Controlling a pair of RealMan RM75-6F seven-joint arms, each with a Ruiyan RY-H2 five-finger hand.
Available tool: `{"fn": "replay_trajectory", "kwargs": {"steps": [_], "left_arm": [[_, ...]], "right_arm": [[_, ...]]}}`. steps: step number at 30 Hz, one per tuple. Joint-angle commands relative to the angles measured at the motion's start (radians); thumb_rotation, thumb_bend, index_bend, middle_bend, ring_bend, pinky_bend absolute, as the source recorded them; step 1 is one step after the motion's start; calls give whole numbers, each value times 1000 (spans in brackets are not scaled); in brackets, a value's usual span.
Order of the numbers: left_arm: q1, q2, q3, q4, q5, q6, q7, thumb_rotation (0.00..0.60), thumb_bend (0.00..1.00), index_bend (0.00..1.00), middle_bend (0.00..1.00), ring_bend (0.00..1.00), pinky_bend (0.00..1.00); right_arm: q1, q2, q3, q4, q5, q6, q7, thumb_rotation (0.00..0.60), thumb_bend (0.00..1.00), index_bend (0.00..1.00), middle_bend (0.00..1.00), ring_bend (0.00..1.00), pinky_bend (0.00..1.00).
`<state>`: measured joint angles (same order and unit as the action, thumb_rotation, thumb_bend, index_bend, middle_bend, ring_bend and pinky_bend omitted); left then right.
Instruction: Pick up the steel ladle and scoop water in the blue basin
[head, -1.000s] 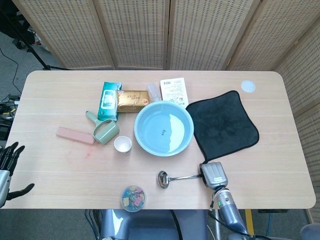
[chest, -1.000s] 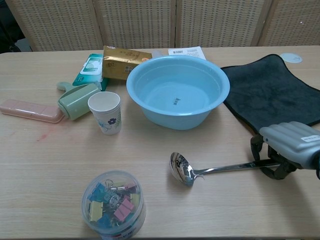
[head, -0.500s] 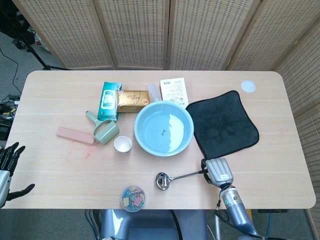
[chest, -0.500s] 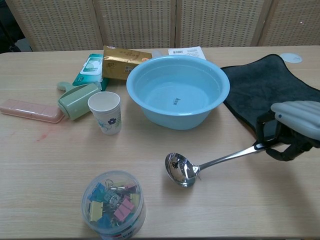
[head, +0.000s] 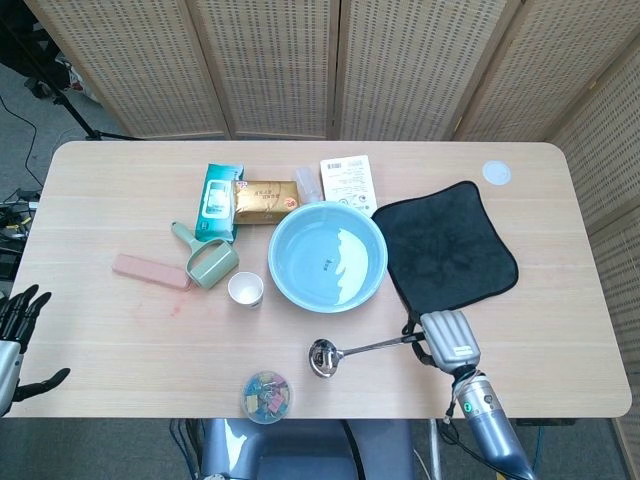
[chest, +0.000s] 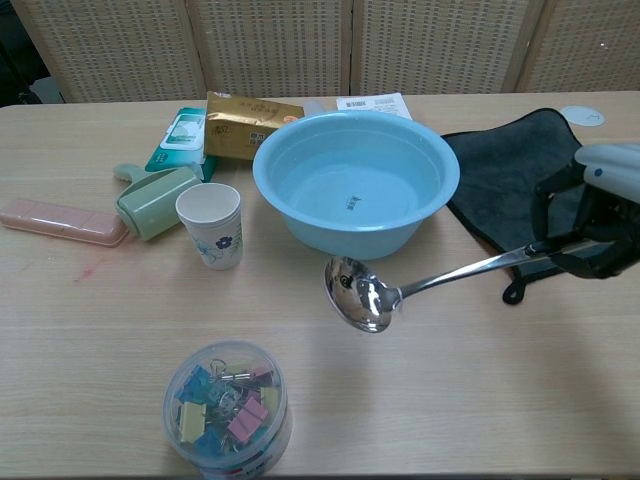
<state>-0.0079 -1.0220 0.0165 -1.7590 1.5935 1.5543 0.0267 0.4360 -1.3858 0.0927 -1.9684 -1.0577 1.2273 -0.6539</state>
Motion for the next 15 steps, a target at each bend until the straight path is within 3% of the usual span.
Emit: {"fn": "replay_trajectory", "kwargs": {"steps": [1,5,9,15], "left_arm": [[0,1,2,0,2,0,1,600,0,0,0,0,0],[2,3,3,-1,5,3,-2,600,0,0,0,0,0],[2,7,1,0,0,2,-14,600,0,0,0,0,0],[0,11,0,0,-4,0,-25,600,0,0,0,0,0]], "right_arm": [[22,20,32,-56,1,32,-58,600,1000,806,961,881,1000],[67,14,89,-99,44,53,-137,600,1000,806,961,881,1000],[147,-12,183,-124,139,79,-250,600,1000,807,961,881,1000],[278,-77,311,-82,304,138,-393,600,1000,807,961,881,1000]]}}
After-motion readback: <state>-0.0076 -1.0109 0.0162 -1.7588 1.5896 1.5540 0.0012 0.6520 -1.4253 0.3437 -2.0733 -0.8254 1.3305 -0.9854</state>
